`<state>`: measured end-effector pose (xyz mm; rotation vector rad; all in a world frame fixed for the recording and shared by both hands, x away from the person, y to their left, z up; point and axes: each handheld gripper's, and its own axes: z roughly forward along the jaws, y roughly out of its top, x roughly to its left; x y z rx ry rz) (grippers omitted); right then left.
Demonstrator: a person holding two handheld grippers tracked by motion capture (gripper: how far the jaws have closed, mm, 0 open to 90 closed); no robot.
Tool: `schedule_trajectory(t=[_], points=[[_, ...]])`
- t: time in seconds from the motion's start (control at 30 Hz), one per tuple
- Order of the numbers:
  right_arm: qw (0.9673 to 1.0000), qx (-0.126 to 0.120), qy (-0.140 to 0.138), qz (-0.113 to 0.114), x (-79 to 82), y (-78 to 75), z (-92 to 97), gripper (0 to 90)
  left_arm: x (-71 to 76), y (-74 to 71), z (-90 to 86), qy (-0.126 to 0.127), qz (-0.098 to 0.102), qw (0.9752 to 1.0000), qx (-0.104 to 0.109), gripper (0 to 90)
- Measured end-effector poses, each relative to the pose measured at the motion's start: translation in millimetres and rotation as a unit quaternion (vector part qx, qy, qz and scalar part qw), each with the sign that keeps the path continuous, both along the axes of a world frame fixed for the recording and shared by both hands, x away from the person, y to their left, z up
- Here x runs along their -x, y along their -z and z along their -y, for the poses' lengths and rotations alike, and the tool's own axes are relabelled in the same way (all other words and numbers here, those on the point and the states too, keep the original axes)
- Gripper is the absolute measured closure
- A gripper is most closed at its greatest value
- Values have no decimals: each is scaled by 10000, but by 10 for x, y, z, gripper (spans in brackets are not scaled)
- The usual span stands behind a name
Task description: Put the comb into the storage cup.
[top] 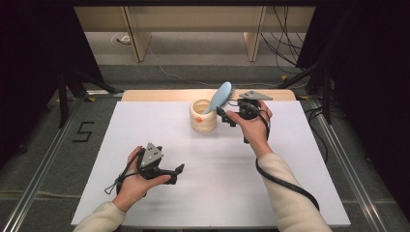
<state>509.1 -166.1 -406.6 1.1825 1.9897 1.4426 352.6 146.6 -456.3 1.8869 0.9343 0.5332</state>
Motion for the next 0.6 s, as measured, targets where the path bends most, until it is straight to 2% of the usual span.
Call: schedule_trajectory(t=[0.6], points=[[9998,45,-193,43,393,180,219,34,1,5,7,-11,7,10000,-25,1]])
